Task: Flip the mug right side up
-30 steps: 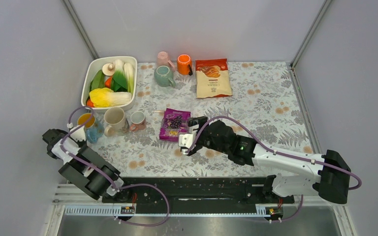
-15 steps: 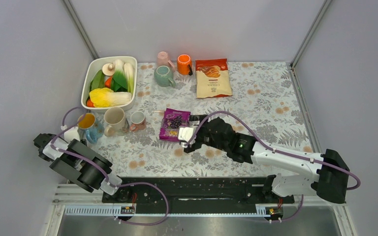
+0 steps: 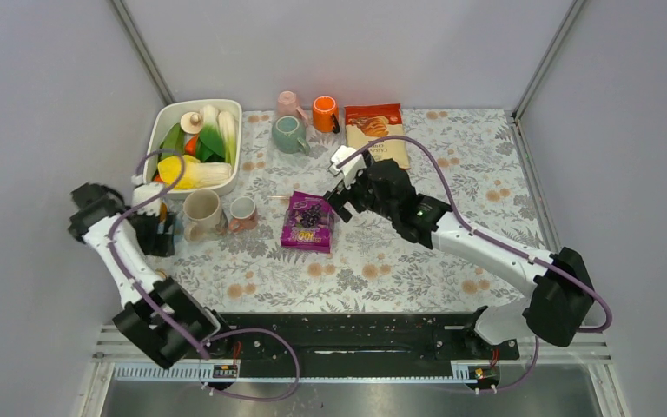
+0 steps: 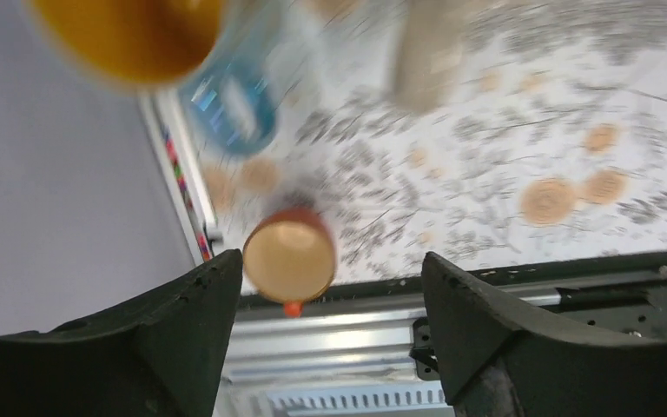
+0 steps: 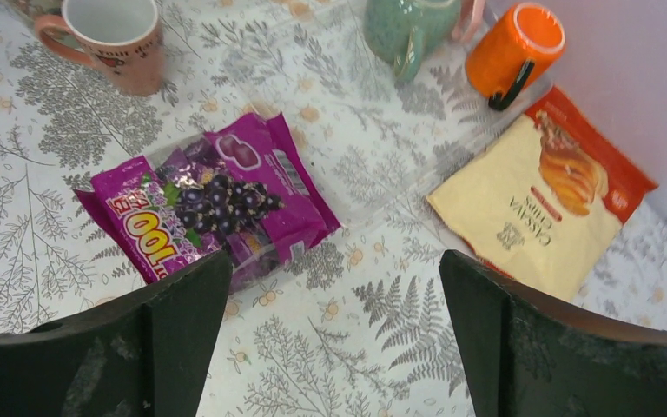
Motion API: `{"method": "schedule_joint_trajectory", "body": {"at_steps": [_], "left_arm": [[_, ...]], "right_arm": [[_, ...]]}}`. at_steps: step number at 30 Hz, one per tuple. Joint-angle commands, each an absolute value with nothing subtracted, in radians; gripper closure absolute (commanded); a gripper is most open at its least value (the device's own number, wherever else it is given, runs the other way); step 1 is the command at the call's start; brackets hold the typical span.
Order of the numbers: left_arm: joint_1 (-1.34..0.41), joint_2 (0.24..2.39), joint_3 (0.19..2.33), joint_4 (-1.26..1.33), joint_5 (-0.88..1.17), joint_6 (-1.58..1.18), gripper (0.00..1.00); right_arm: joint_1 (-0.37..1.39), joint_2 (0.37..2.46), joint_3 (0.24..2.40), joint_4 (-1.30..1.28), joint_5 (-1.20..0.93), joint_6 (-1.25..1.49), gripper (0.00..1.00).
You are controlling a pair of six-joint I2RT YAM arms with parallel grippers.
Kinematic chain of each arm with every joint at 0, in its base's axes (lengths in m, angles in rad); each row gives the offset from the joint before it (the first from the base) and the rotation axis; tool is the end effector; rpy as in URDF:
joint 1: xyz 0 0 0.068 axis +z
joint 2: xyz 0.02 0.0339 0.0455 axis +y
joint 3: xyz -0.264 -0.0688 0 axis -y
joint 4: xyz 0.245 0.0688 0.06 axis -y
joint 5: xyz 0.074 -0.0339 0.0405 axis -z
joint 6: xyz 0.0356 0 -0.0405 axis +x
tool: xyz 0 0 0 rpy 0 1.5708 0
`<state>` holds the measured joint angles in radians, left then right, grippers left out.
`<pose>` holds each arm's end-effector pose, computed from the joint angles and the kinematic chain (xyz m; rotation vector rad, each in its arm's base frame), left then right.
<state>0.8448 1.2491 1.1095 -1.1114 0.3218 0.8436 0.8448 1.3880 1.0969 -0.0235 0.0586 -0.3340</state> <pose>0.1554 0.1581 0.2870 0.0688 2.6915 0.0342 0.2194 0.2440 0.3264 -1.0199 1.5977 0.2939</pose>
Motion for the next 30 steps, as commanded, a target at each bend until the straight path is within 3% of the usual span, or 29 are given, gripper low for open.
{"method": "schedule_joint_trajectory", "body": {"at_steps": [1, 7, 14, 19, 22, 24, 30], "left_arm": [[0.526, 1.127, 1.223, -1.229, 0.316, 0.773, 0.20], [0.031, 1.307, 1.577, -1.217, 0.293, 0.669, 0.17], [-0.364, 1.772, 1.941, -1.123, 0.058, 0.922, 0.17], [-0.462, 2.028, 2.031, -0.990, -0.107, 1.256, 0.16], [-0.473, 2.107, 1.988, -0.757, -0.167, 1.447, 0.14], [-0.474, 2.163, 1.969, -0.585, -0.191, 1.526, 0.11], [-0.469, 2.363, 2.064, -0.422, -0.323, 1.715, 0.10]], "right_arm": [[0.784, 1.376, 1.111, -0.056, 0.025, -0.191, 0.01], [0.717, 1.294, 1.032, -0.058, 0.010, -0.155, 0.00], [0.702, 1.188, 0.920, -0.065, 0.033, -0.167, 0.01], [0.702, 1.104, 0.836, -0.074, 0.076, -0.193, 0.00], [0.701, 1.068, 0.802, -0.076, 0.086, -0.201, 0.00], [0.700, 1.058, 0.789, -0.082, 0.086, -0.198, 0.01], [0.700, 1.071, 0.775, -0.101, 0.085, -0.199, 0.01]]}}
